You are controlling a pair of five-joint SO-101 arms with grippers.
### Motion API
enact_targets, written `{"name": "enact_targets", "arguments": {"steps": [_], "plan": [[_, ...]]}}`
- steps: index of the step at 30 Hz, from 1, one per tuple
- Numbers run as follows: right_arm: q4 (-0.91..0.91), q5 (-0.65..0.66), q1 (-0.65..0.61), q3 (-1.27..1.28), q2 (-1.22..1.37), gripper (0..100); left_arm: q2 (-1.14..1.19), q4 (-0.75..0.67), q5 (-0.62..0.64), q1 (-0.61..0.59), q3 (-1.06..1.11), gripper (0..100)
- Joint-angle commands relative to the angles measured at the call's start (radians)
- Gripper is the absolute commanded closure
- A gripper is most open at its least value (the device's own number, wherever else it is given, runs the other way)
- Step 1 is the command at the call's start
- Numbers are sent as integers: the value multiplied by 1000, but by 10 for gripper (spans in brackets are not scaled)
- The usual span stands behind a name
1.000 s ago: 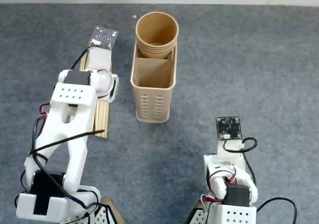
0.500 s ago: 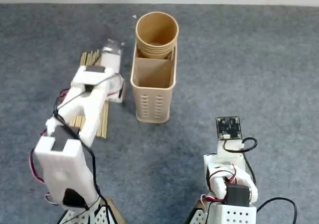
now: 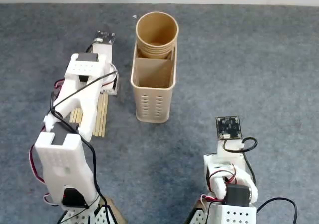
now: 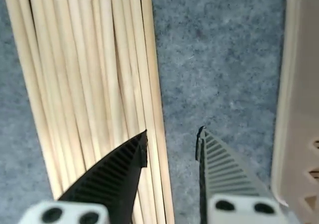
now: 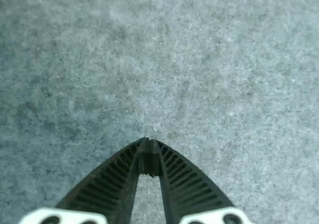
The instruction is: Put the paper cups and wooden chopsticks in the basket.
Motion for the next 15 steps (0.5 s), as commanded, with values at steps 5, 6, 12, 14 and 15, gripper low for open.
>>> {"name": "enact_targets", "arguments": {"steps": [5, 6, 12, 14, 15], "plan": [[7, 6, 12, 153, -15, 992, 68, -43, 11, -7, -28, 871], [7, 6, 12, 153, -15, 992, 82, -38, 11, -8, -45, 880], [7, 6, 12, 153, -15, 992, 133, 14, 9, -8, -125, 934], [7, 6, 12, 153, -15, 992, 127, 51, 5, -10, -163, 987], [7, 6, 12, 153, -15, 992, 119, 72, 5, -10, -191, 1000]]}}
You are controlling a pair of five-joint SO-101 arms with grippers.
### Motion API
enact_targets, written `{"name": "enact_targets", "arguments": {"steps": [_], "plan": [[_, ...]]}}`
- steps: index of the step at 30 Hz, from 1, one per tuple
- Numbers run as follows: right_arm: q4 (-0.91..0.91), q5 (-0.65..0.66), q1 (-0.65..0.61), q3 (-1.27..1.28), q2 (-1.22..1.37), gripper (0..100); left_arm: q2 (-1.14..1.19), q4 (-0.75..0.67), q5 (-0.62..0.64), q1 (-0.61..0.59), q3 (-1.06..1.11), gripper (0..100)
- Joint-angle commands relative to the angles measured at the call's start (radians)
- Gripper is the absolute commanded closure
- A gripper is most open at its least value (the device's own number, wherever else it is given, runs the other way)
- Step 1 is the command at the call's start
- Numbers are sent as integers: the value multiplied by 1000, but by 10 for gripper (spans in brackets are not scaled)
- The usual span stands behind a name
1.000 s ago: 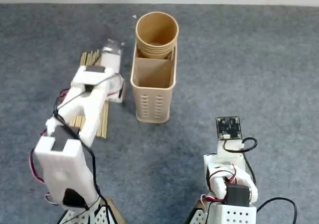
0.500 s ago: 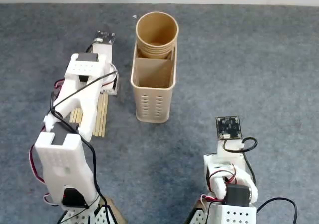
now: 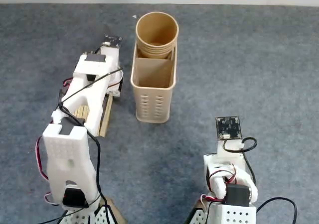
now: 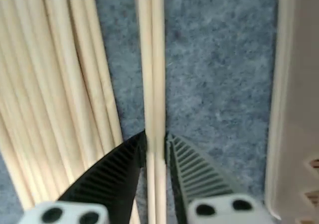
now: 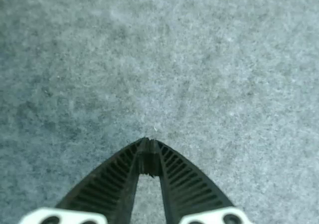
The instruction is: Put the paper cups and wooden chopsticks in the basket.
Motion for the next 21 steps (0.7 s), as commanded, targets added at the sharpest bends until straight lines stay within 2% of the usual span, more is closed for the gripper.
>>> {"name": "enact_targets", "arguments": {"steps": [1, 13, 17, 21], "plan": [[7, 6, 13, 153, -15, 992, -28, 69, 3, -16, -108, 994], [7, 6, 13, 153, -15, 992, -219, 336, 3, 5, -570, 997], [7, 6, 13, 153, -15, 992, -305, 367, 0, 77, -753, 997], [7, 6, 13, 153, -15, 992, -378, 367, -91, 219, -901, 997]]}}
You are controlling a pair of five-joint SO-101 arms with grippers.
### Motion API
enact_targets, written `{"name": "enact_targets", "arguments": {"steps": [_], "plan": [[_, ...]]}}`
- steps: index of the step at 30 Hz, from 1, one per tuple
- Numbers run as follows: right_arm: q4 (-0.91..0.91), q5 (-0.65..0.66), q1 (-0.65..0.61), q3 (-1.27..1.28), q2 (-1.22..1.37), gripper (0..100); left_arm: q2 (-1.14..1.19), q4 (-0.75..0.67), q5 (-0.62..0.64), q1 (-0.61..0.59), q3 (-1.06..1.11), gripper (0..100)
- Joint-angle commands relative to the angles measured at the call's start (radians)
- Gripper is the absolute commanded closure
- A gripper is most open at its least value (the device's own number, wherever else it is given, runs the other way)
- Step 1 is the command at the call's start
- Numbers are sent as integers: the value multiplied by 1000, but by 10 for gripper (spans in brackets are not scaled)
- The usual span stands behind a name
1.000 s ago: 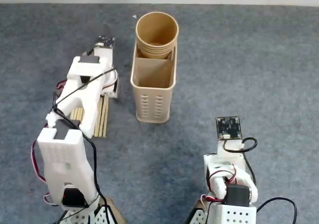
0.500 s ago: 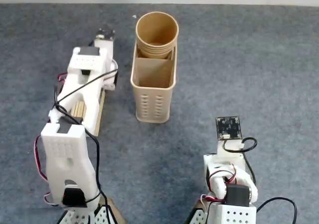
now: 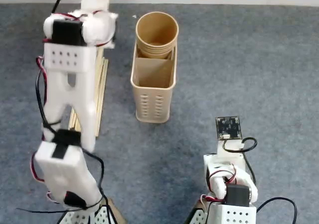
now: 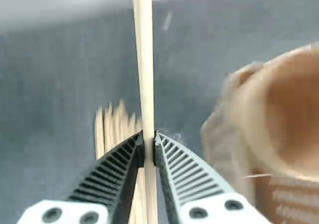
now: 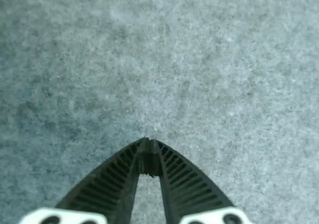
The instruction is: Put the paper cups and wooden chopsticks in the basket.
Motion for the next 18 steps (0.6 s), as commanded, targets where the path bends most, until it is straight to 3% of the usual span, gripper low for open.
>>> {"name": "enact_targets", "arguments": {"steps": [1, 7, 14, 18], "plan": [[7, 6, 13, 153, -15, 992, -108, 5, -54, 143, -143, 997], [7, 6, 13, 153, -15, 992, -243, 61, -55, 323, -217, 997], [7, 6, 13, 153, -15, 992, -481, 210, -48, 424, -208, 997], [7, 6, 13, 153, -15, 992, -628, 226, -15, 452, -39, 997]]}}
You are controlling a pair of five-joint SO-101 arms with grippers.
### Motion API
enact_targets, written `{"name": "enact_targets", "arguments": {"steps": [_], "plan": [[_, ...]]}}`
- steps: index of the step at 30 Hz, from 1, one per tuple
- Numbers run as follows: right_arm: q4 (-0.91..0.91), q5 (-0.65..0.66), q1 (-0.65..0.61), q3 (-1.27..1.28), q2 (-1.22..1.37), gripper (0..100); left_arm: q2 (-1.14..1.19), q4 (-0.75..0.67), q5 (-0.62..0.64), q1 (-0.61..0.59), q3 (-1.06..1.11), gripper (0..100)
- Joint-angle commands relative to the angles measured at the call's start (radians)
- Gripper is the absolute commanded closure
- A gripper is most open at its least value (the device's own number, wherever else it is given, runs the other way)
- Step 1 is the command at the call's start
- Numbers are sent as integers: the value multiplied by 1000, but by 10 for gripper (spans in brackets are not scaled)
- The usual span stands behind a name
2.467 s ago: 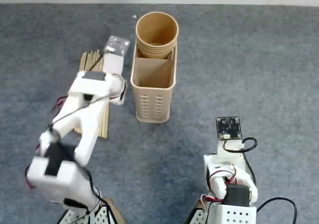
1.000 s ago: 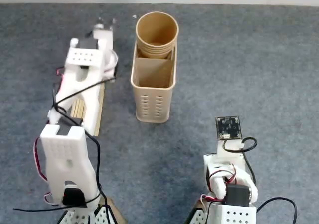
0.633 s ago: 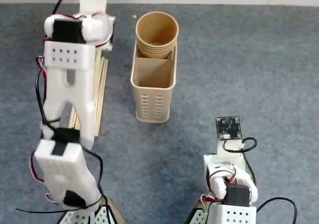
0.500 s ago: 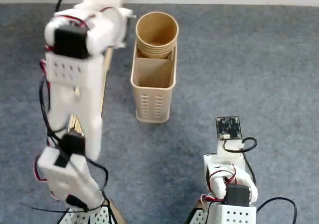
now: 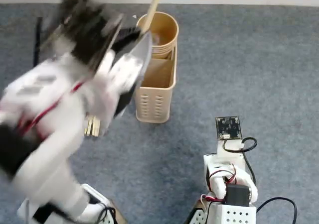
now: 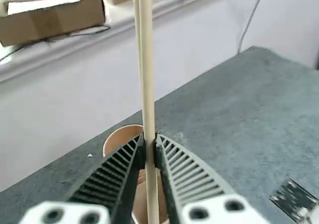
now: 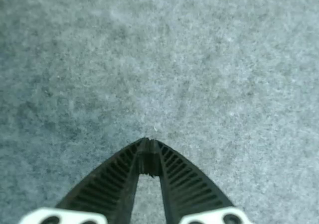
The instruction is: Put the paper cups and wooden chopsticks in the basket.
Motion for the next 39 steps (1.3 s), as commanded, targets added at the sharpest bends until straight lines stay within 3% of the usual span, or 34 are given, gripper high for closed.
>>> {"name": "enact_targets", "arguments": {"steps": [1, 3, 5, 12, 17, 26, 31, 39], "plan": [[7, 6, 13, 153, -15, 992, -127, 8, 20, 24, 174, 997], [7, 6, 13, 153, -15, 992, -186, -3, 20, 19, 360, 997], [7, 6, 13, 153, -15, 992, -248, -103, 20, 7, 579, 997], [7, 6, 13, 153, -15, 992, -481, -700, -14, -61, 1248, 996], [7, 6, 13, 153, -15, 992, -483, -1122, -44, -54, 1403, 996], [7, 6, 13, 153, -15, 992, -476, -1237, -48, -90, 1461, 996], [7, 6, 13, 153, -15, 992, -334, -1307, -46, -156, 1481, 996], [7, 6, 13, 153, -15, 992, -216, -1304, -40, -147, 1506, 996]]}}
